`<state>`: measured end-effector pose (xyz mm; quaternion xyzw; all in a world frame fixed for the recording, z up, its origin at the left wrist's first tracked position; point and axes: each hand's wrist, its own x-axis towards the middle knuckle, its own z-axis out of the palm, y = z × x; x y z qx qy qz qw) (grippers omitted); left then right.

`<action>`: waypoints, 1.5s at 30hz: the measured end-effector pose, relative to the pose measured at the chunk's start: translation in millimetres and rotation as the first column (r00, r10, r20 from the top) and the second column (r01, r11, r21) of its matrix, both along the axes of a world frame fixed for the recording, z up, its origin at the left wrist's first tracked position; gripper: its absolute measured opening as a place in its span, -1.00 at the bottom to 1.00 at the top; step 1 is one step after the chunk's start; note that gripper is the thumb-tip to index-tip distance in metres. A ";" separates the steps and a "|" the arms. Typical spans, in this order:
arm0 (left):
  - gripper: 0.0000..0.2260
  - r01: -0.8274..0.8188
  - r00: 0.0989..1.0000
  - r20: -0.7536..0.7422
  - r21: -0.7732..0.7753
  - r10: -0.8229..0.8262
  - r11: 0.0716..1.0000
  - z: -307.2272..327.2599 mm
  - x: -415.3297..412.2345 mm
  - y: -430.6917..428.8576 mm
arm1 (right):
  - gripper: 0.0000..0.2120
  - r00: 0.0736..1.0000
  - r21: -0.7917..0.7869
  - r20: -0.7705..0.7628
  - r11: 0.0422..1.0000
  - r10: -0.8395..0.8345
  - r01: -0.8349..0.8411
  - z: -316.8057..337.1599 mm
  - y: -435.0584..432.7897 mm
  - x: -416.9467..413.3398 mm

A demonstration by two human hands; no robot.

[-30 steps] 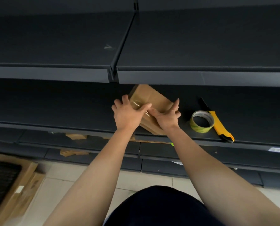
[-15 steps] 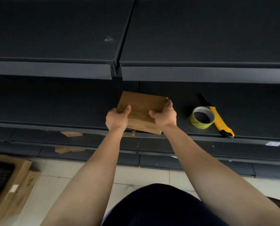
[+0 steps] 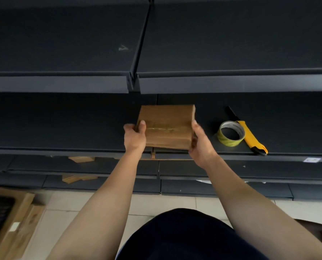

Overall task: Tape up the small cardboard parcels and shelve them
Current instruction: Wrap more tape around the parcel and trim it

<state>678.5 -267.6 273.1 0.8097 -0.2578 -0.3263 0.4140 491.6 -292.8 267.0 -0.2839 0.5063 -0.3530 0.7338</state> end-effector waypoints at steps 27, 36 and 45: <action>-0.53 0.190 0.785 -0.568 -0.159 -0.247 0.969 53.0 -8.9 3.4 | -0.38 0.972 -0.179 -0.234 0.984 -0.028 -0.015 37.7 -10.8 5.6; -0.54 0.030 0.994 -0.101 -0.028 -0.032 0.999 36.2 19.1 6.1 | 0.14 0.742 -0.046 -0.660 0.979 0.119 -0.197 30.6 -15.7 28.6; -0.41 0.041 0.999 0.020 0.142 -0.045 0.989 4.7 10.7 16.5 | -0.04 0.581 -0.175 -0.814 0.948 0.012 -0.265 24.3 -1.4 65.1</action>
